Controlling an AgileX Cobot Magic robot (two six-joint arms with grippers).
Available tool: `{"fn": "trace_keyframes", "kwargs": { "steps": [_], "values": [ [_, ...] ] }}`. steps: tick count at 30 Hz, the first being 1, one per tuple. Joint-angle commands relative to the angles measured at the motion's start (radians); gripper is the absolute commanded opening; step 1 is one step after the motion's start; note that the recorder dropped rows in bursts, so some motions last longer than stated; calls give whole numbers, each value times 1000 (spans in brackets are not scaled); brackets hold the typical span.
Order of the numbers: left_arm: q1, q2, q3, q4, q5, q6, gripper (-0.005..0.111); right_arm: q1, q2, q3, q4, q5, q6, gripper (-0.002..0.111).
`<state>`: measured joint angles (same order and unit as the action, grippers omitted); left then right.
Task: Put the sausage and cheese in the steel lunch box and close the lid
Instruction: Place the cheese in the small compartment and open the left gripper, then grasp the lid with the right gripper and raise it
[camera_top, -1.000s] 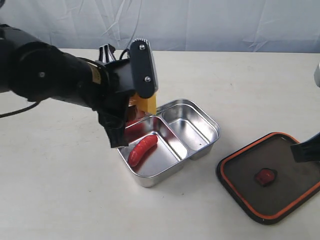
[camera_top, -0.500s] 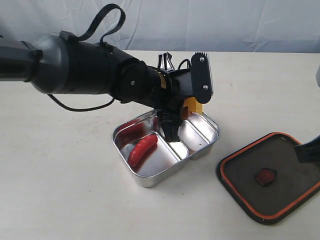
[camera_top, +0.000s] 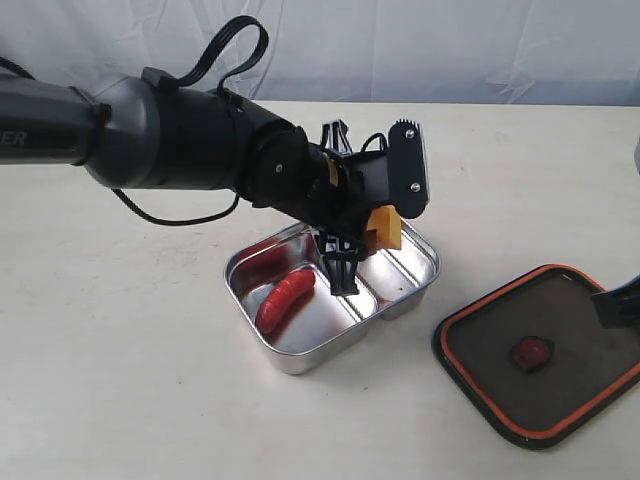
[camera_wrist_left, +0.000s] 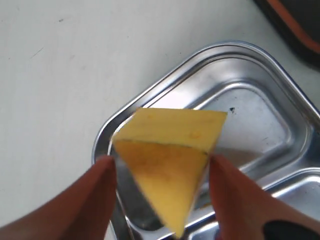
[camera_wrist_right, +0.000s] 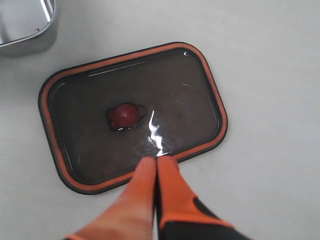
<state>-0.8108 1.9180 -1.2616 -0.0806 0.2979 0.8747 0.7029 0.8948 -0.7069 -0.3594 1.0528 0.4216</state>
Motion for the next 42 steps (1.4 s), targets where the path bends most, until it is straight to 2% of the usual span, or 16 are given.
{"fn": "trace_keyframes", "kwargs": {
  "steps": [1,9,12,14,17,18,21,23,27,32,36,42],
  "values": [
    [-7,-4,-9,-14,-12,-3,60,-5,-7,4,-14,8,-4,-1],
    [-7,-30,-9,20,19,-5,60,-5,-7,4,-35,38,76,-1],
    [-7,-76,-9,30,67,-45,54,-5,-7,4,-39,61,98,-1],
    [0,-114,-9,66,107,-119,39,-5,-5,4,-45,61,125,-1],
    [33,-163,-9,115,185,-246,4,-5,-1,4,-98,65,218,-1],
    [46,-174,-9,125,215,-274,1,-5,-1,4,-119,65,241,-1],
    [99,-209,-9,117,330,-358,0,-5,4,4,-153,61,296,1],
    [132,-235,-6,106,388,-401,0,-5,16,4,-151,52,311,8],
    [156,-305,13,81,401,-407,0,-5,54,4,-137,-34,348,23],
    [156,-386,17,37,410,-407,0,-17,126,2,-154,-192,404,24],
    [156,-436,17,7,433,-407,0,-120,217,2,-109,-261,376,24],
    [156,-481,17,-5,509,-407,0,-366,401,-63,87,-223,47,24]
  ]
}}
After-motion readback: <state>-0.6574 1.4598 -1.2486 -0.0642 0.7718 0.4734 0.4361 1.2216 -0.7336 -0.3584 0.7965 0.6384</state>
